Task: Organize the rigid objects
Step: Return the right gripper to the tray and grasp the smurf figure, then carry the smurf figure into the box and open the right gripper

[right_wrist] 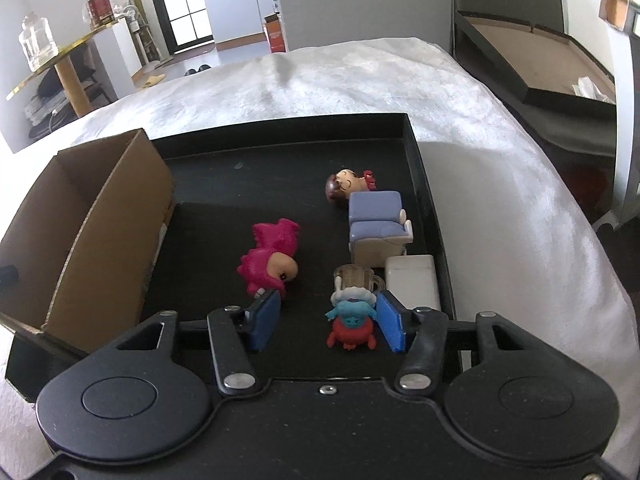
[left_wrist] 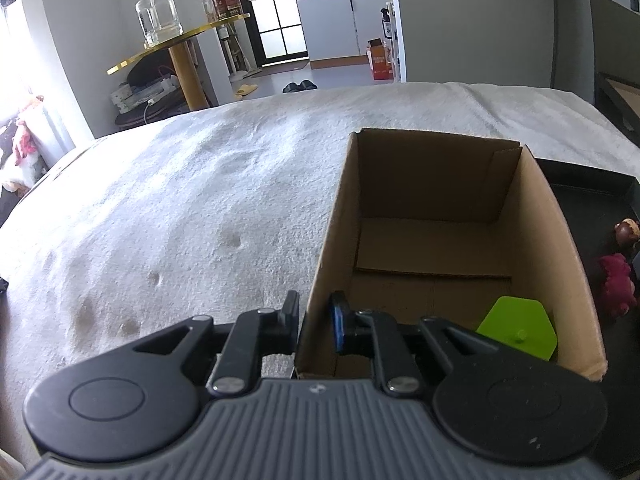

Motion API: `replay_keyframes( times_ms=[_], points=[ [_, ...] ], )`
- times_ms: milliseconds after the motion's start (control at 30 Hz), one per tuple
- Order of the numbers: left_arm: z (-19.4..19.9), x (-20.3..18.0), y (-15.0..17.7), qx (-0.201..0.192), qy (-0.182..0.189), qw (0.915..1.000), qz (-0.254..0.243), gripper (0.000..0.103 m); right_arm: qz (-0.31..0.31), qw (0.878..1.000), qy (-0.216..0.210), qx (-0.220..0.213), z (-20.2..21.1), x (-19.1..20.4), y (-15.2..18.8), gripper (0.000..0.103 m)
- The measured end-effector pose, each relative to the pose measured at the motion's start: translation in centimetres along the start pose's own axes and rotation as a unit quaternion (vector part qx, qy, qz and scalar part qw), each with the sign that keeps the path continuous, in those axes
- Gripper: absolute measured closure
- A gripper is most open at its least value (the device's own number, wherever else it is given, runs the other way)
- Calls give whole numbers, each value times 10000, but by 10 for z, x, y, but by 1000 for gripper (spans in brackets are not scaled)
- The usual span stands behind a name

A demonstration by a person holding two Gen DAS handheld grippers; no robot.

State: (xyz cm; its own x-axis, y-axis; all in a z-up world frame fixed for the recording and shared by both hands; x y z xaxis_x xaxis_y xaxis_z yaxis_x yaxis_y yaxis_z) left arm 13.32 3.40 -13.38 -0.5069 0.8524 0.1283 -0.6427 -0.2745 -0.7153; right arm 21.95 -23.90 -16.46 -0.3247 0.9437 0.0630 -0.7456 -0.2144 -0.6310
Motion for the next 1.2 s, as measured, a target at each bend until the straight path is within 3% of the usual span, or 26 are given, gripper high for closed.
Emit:
replay_keyframes(
  times_ms=[467,667,733,967,1200],
  points=[
    [0,-3,-1,4,-71,10000,-36,87,-264,9993,-61,263,-33,-12,6,55],
    [-1,-3,0,-5,-70,10000,-42,87,-94,9994,93,325,-43,-6,7,56],
    [-1,-3,0,-15,-65,10000,-33,87,83,9993,182,317,-43,-1,8,66],
    [-1,-1,-1,-14,-17,10000,11,87,228,9991,179,324,-34,3,10,66],
    [0,2,0,-59,35,9999,97,87,442,9989,177,45,-13,17,-3,66]
  ],
)
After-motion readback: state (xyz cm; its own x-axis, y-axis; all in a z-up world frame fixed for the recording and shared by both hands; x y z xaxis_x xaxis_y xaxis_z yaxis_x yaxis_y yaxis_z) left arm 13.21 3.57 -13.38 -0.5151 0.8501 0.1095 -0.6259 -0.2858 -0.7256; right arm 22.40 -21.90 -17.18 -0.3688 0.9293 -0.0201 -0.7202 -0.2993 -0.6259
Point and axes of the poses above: each gripper's, at about its wrist camera, not at the fingertips, and z roughly against the way its jaws point, x to its left, y to its underside, the point moved 1 cm from there along -z, roughly the way its jaws point, and after that the axes turned 5 degrees about z, right-handed, at the moved point
